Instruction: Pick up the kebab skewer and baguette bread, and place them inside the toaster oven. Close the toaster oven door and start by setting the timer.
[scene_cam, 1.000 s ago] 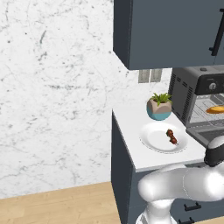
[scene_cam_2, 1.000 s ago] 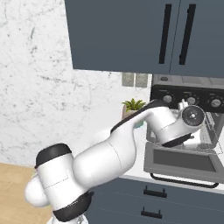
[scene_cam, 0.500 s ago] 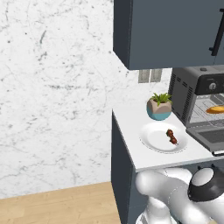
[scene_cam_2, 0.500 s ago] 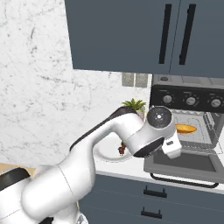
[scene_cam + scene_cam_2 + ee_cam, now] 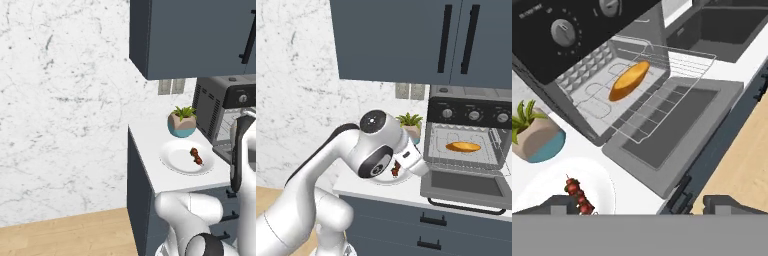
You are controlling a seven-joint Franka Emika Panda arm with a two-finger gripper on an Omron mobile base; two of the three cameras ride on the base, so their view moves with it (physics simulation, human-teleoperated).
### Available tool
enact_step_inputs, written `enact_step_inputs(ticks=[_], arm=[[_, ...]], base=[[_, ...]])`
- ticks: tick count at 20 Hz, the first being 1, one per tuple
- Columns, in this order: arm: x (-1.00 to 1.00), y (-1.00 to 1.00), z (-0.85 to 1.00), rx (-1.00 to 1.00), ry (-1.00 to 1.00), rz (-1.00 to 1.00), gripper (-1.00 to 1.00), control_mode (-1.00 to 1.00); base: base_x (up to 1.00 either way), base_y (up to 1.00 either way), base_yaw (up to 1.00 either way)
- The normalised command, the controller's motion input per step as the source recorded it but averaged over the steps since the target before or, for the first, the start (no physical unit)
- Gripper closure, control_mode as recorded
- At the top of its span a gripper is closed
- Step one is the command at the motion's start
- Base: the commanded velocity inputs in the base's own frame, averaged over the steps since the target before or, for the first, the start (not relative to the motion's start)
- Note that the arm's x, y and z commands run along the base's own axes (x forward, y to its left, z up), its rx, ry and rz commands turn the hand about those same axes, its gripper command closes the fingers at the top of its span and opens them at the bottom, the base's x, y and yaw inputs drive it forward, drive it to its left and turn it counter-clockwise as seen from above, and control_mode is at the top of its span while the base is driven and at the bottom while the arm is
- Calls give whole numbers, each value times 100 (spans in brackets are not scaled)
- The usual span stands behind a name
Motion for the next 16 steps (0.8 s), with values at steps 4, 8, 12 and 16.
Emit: enact_step_inputs(ticks=[4,8,12,16], arm=[[-8,53,28,-17,12,19,-100,-100],[0,22,16,-2,13,33,-100,-100],[0,10,9,0,15,35,-100,-100],[0,39,0,0,22,25,-100,-100]], base=[[0,0,0],[0,0,0],[0,0,0],[0,0,0]])
